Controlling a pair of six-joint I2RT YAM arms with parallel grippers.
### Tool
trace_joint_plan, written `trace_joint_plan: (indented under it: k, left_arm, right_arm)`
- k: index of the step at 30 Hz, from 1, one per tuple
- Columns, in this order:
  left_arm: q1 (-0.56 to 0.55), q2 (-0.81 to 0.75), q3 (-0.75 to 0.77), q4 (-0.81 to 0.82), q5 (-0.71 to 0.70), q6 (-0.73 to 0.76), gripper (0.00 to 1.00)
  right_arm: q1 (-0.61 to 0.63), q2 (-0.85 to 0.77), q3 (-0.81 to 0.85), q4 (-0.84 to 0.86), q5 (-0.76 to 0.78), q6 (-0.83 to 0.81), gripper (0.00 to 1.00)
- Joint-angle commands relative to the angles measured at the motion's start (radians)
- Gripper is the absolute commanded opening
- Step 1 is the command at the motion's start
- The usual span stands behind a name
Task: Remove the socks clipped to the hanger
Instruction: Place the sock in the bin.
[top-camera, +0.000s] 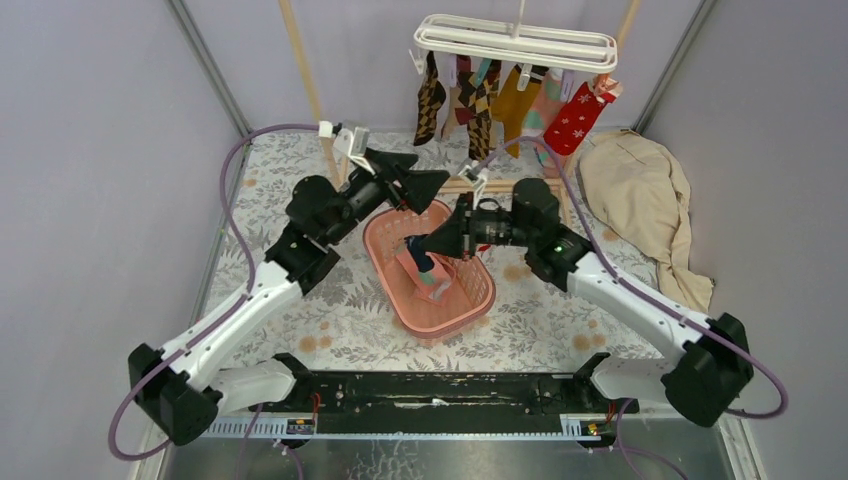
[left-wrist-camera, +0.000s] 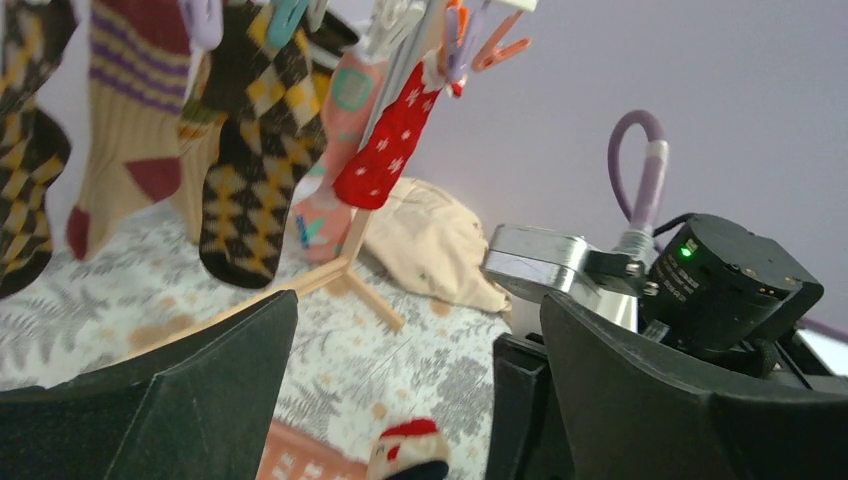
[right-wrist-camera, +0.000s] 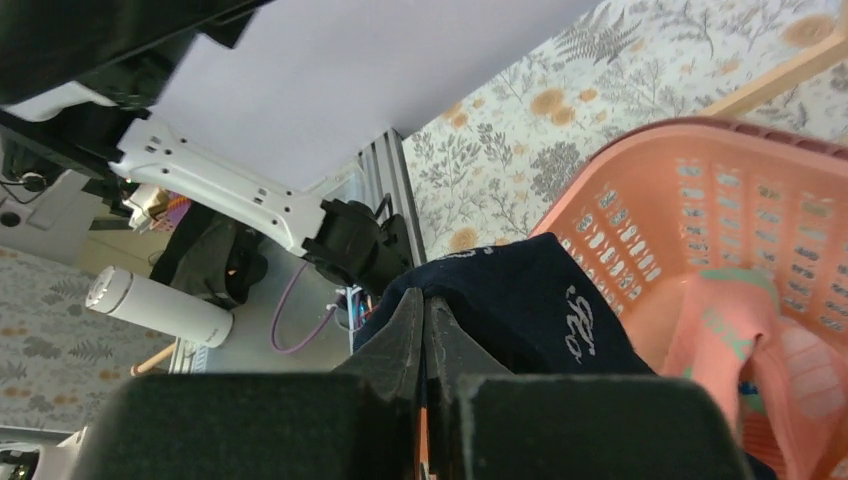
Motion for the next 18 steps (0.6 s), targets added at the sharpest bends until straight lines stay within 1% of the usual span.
trace_joint_plan:
  k: [1,3,6,9,12,18]
  left_arm:
    - [0.005,-0.105,-0.105,-0.069,-0.083,0.051,0.99]
    - [0.005,-0.131,-0.139,-0.087,-0.104,0.051,0.99]
    - [0.006,-0.159,-0.174,-0.108,-0.125,0.046,0.99]
    - [0.007,-0.174,-0.205,-0.11,-0.136,0.033,0.99]
    - [0.005,-0.176,-0.235,-0.106,-0.145,0.02,0.99]
    - [0.006,-0.159,-0.261,-0.096,-0.145,0.003,0.99]
  right_arm:
    - [0.079,0.077,0.057,-0.039,0.098,-0.091,0.0]
    - [0.11,0.117,0.064,-0.089,0.15,-0.13,0.0]
    - [0.148,0.147,0.026,-0.107,0.216,-0.155,0.0]
    - [0.157,0.153,-0.038,-0.104,0.286,-0.164,0.0]
    - [0.162,0.171,-0.058,-0.15,0.378,-0.187,0.0]
    - [0.2,0.207,-0.071,-0.208,0.419,-0.201,0.0]
